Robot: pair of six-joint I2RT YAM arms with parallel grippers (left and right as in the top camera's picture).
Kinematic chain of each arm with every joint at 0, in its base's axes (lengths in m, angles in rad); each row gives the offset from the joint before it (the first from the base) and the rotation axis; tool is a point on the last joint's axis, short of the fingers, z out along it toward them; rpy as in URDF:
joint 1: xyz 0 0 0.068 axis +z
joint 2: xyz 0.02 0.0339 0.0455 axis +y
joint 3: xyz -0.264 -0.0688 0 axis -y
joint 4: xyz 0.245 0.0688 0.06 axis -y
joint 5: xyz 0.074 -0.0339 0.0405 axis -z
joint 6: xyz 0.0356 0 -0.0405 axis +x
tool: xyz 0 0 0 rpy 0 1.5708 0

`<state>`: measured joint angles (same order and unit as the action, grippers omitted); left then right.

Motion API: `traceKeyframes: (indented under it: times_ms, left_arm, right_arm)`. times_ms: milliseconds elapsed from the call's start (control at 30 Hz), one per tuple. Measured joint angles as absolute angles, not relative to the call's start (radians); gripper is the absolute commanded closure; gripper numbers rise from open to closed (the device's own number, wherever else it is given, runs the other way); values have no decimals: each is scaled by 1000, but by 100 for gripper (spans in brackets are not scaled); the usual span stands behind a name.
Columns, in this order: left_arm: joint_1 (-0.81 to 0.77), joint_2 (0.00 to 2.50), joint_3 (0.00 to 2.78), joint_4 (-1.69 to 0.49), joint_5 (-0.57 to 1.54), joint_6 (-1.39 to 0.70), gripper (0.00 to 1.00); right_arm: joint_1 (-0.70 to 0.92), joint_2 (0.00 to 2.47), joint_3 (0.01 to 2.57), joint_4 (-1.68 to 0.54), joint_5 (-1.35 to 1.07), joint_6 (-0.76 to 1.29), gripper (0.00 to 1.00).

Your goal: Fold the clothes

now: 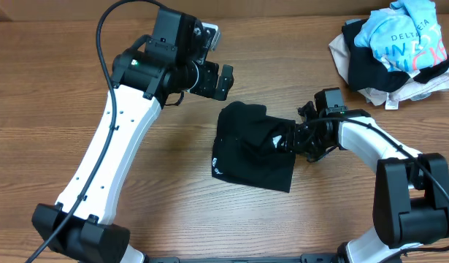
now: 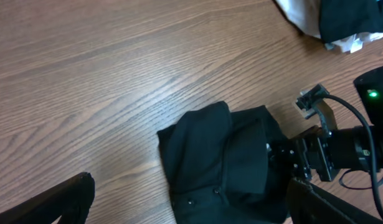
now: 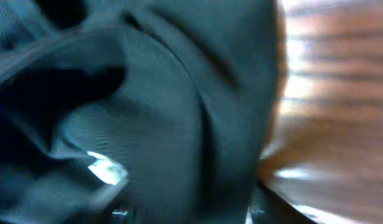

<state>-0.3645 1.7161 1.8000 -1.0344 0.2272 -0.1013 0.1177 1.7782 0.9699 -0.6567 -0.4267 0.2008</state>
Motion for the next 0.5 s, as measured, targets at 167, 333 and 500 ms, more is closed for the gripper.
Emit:
traceKeyframes:
  times_ms: [167, 333, 500]
  left_arm:
    - [-364, 1745, 1800, -1037, 227, -102, 0]
    - [-364, 1770, 1800, -1042, 227, -102, 0]
    - [-364, 1770, 1800, -1036, 227, -102, 0]
  right_arm:
    - [118, 1779, 929, -607, -500, 144, 96]
    - [117, 1779, 928, -607, -546, 119, 96]
    - [93, 1777, 962, -662, -641, 111, 96]
